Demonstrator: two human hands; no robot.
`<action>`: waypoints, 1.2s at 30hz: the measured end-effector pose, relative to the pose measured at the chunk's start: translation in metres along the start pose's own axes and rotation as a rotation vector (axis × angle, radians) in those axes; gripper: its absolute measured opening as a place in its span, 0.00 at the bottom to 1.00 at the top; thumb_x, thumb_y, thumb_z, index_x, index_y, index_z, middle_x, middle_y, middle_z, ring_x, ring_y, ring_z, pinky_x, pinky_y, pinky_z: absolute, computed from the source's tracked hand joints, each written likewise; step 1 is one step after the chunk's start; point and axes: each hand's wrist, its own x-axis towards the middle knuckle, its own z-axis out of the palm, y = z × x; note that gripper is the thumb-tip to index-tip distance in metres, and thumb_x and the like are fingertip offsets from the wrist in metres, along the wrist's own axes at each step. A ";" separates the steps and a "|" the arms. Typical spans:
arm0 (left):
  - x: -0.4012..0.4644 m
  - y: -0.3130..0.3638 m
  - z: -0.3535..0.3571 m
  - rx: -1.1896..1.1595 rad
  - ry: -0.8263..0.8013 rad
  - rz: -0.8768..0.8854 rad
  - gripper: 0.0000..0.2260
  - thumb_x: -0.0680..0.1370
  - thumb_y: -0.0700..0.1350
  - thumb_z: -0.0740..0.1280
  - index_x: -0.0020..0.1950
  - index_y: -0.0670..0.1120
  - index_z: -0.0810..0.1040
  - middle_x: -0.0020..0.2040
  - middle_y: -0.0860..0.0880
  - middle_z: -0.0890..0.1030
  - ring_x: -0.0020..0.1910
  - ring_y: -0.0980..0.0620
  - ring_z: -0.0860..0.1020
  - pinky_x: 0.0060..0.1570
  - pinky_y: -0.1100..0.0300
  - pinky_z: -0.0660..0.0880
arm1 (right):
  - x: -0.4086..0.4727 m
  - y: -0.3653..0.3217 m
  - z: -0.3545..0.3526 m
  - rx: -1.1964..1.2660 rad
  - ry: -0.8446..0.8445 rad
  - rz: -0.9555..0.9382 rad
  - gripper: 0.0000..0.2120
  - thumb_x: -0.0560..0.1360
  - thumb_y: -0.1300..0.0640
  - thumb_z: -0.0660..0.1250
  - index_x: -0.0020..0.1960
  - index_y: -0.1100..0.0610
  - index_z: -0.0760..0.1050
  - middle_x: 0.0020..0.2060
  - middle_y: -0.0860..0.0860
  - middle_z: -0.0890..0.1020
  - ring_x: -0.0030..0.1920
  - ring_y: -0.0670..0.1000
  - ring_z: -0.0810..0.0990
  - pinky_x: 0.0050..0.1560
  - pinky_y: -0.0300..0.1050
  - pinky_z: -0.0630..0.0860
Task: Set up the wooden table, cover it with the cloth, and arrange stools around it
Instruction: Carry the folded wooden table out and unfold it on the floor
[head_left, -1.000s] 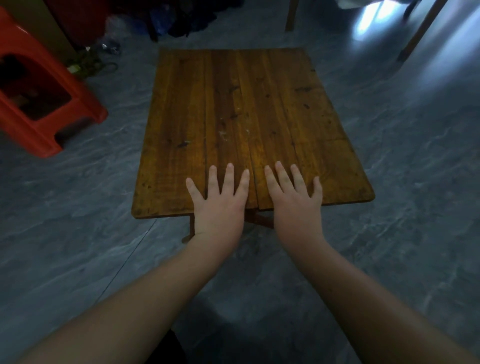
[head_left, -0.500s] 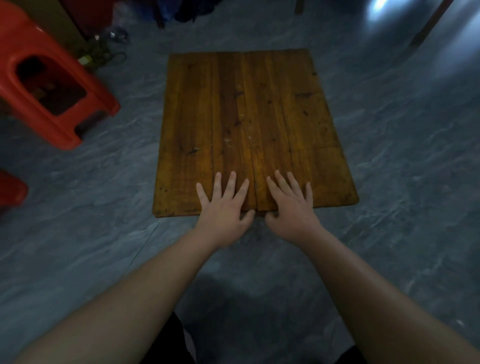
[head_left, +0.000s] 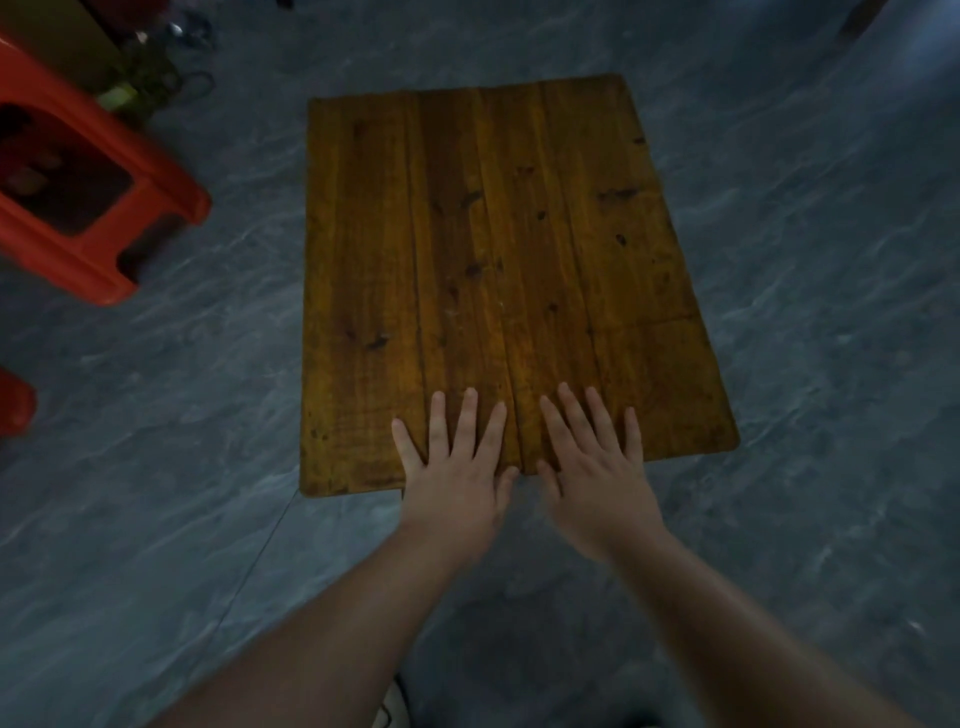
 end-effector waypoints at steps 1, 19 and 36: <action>-0.001 -0.001 -0.001 -0.014 -0.004 0.005 0.29 0.81 0.62 0.37 0.79 0.55 0.31 0.80 0.48 0.33 0.77 0.40 0.29 0.69 0.27 0.32 | -0.001 -0.002 -0.001 -0.002 -0.008 0.007 0.31 0.81 0.40 0.45 0.82 0.47 0.44 0.81 0.46 0.45 0.81 0.51 0.37 0.78 0.63 0.38; -0.002 -0.018 -0.048 -0.061 -0.154 0.092 0.41 0.80 0.53 0.62 0.79 0.57 0.34 0.81 0.47 0.35 0.78 0.42 0.32 0.72 0.29 0.39 | 0.006 -0.016 -0.047 -0.137 -0.209 0.046 0.45 0.76 0.53 0.63 0.81 0.46 0.34 0.81 0.50 0.38 0.80 0.56 0.34 0.77 0.68 0.41; 0.003 0.000 -0.049 0.097 -0.184 0.068 0.44 0.80 0.47 0.66 0.78 0.61 0.33 0.80 0.43 0.35 0.77 0.32 0.36 0.67 0.22 0.44 | 0.002 -0.031 -0.048 -0.223 -0.259 0.146 0.48 0.79 0.52 0.65 0.78 0.42 0.27 0.80 0.50 0.34 0.80 0.58 0.35 0.74 0.72 0.48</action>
